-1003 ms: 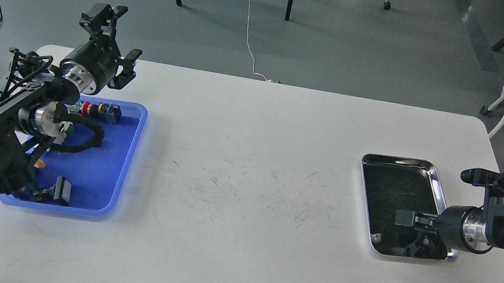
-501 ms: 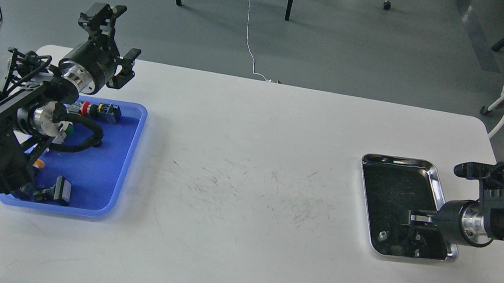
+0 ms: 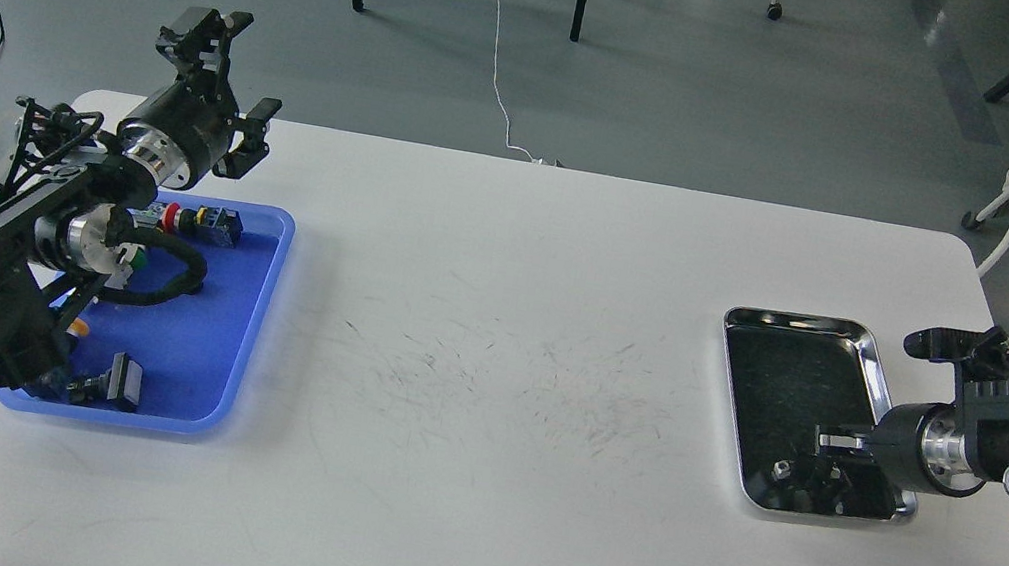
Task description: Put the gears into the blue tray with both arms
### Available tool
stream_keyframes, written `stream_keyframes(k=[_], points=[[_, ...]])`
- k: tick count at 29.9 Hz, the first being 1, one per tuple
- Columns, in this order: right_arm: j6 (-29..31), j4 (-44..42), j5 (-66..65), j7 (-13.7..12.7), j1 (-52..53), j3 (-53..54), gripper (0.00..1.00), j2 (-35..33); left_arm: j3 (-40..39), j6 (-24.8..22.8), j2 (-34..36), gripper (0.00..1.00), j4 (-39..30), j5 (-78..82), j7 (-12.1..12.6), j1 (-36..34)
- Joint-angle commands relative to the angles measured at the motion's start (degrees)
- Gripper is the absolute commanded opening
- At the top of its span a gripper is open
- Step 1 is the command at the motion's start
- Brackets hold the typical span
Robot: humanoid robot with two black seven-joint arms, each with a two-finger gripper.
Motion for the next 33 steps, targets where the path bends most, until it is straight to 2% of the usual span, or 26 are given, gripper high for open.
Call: stream_keyframes(k=[1, 8, 15, 21, 26, 28, 33], points=[[0.0, -0.5, 0.0, 0.0, 0.0, 0.0, 0.22, 0.4, 0.0, 0.0, 0.0, 0.98, 0.1, 0.0, -0.7, 0.0], [0.0, -0.5, 0.1, 0.1, 1.5, -0.1, 0.03, 0.6, 0.0, 0.1, 0.0, 0.98, 0.1, 0.0, -0.8, 0.0], [0.0, 2.6, 2.2, 0.7, 9.0, 0.6, 0.01, 0.6, 0.0, 0.1, 0.3, 0.98, 0.1, 0.0, -0.8, -0.2], [0.0, 4.0, 15.5, -0.2, 21.4, 0.3, 0.02, 1.7, 0.0, 0.6, 0.3, 0.98, 0.1, 0.0, -0.8, -0.6], [-1.3, 2.8, 24.1, 0.0, 26.3, 0.3, 0.01, 13.8, 0.0, 0.9, 0.3, 0.98, 0.1, 0.1, -0.8, -0.8], [-4.1, 0.0, 25.4, 0.1, 26.5, 0.1, 0.02, 18.5, 0.0, 0.9, 0.3, 0.98, 0.1, 0.1, -0.8, -0.8], [-5.8, -9.5, 25.7, 0.8, 23.3, -0.2, 0.01, 31.9, 0.1, 1.0, -0.1, 0.98, 0.0, 0.3, -0.7, -0.1]])
